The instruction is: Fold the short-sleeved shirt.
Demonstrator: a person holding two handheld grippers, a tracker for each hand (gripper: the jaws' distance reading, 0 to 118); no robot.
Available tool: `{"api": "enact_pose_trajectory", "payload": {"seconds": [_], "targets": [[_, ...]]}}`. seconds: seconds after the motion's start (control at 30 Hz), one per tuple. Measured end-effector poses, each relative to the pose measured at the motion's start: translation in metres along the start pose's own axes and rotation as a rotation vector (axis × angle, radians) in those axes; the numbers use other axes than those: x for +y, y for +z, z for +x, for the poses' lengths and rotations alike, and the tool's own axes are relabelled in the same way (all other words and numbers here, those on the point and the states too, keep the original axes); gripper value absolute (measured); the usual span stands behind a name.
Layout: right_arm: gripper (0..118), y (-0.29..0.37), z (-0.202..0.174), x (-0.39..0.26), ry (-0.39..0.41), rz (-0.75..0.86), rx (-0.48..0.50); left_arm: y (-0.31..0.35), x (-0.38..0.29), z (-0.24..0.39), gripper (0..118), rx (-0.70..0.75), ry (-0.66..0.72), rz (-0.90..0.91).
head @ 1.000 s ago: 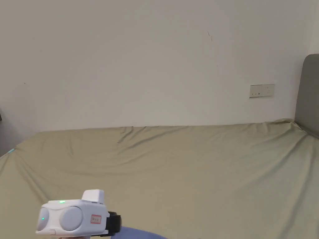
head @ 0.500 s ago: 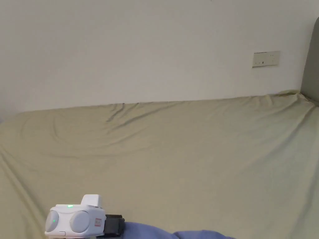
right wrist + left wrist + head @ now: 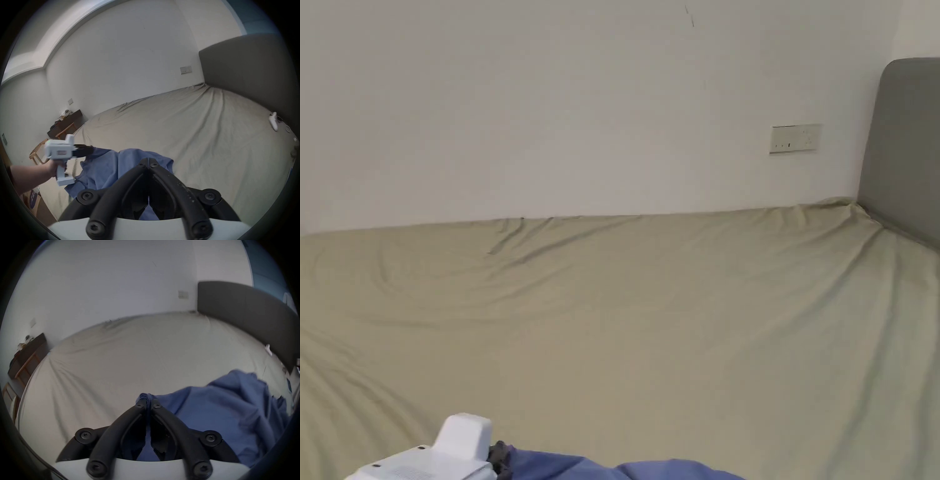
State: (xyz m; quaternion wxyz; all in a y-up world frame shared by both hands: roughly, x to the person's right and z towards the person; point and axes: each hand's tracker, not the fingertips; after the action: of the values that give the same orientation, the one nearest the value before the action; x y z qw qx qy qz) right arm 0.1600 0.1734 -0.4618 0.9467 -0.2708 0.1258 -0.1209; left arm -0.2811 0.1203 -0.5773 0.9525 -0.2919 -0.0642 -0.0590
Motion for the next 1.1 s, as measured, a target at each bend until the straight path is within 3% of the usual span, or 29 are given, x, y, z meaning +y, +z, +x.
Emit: {"api": "enact_pose_trajectory", "payload": {"seconds": [0.1,0.13,0.2,0.23,0.27,0.3,0.4,0.43,0.5,0.53,0.6,0.63,0.67,0.7,0.83,0.97,1.1], "targets": [[3,-0.063,0.004,0.028,0.107,-0.185,0.037,0.042,-0.001,-0.013,2,0.026,0.048,0.066],[24,-0.083,0.007,0.034,0.096,-0.258,0.046,0.045,-0.008,-0.022,2,0.027,0.047,0.071],[100,-0.126,0.011,0.04,0.03,-0.345,0.007,0.062,-0.011,-0.028,2,0.027,0.044,0.084],[118,-0.143,0.015,0.04,0.004,-0.389,-0.006,0.068,-0.011,-0.029,2,0.034,0.042,0.09],[112,-0.159,0.021,0.04,0.002,-0.373,0.003,0.075,-0.013,-0.032,2,0.038,0.045,0.094],[107,-0.171,0.025,0.037,-0.059,-0.384,-0.037,0.08,-0.014,-0.034,2,0.037,0.057,0.095],[103,-0.206,0.03,0.033,-0.056,-0.464,-0.133,0.095,-0.016,-0.032,2,0.028,0.107,0.071],[98,-0.214,0.028,0.032,-0.052,-0.47,-0.125,0.097,-0.018,-0.032,2,0.029,0.113,0.057],[75,-0.226,0.021,0.026,-0.033,-0.553,-0.103,0.099,-0.025,-0.031,2,0.033,0.109,0.037],[75,-0.23,0.015,0.023,0.003,-0.604,-0.09,0.1,-0.031,-0.035,2,0.035,0.1,0.027],[68,-0.235,-0.002,0.019,0.219,-0.594,-0.14,0.101,-0.037,-0.033,2,0.039,0.082,0.006],[50,-0.235,-0.007,0.019,0.293,-0.642,-0.133,0.102,-0.039,-0.033,2,0.04,0.086,-0.003],[17,-0.233,-0.01,0.018,0.333,-0.652,-0.131,0.105,-0.041,-0.033,2,0.04,0.1,-0.012],[4,-0.218,-0.02,0.017,0.319,-0.634,-0.144,0.107,-0.042,-0.033,2,0.04,0.118,-0.02],[4,-0.175,-0.018,0.043,0.232,-0.524,-0.105,0.126,-0.04,-0.033,2,0.046,0.156,0.0],[4,-0.113,-0.001,0.086,0.05,-0.341,-0.019,0.163,-0.017,-0.041,2,0.074,0.144,0.084],[4,-0.032,-0.001,0.136,0.045,-0.215,-0.02,0.218,0.023,-0.041,2,0.113,0.148,0.21]]}}
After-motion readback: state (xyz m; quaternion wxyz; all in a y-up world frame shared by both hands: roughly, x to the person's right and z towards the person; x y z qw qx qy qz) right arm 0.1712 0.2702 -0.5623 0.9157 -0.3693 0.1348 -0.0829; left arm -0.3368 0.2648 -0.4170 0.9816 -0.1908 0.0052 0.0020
